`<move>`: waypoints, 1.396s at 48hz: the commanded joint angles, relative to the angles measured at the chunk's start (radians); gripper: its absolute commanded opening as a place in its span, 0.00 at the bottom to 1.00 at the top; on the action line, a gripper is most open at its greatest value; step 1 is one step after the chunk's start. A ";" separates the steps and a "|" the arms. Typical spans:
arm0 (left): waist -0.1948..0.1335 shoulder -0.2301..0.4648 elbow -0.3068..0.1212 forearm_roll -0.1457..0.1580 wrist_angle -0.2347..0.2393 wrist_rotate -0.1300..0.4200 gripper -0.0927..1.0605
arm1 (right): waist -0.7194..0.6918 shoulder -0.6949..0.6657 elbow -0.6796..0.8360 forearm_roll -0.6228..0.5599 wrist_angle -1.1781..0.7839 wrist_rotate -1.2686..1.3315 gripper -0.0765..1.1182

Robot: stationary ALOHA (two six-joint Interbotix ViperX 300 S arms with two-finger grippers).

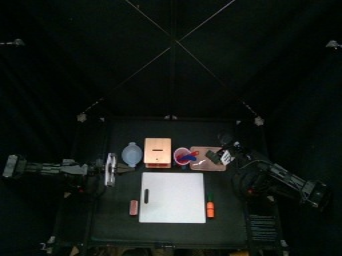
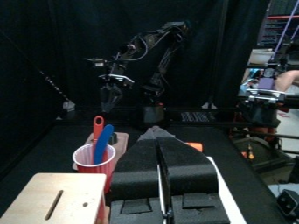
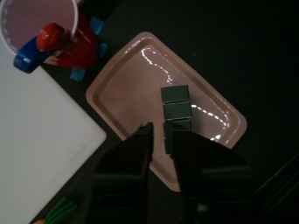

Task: Place sushi on board then cut the sushi with the knife then place the pieces on the plate
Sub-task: Place the sushi on the board

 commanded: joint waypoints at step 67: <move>0.008 0.005 0.003 -0.003 -0.011 0.000 0.14 | 0.057 0.367 -0.110 -0.235 0.098 0.166 0.78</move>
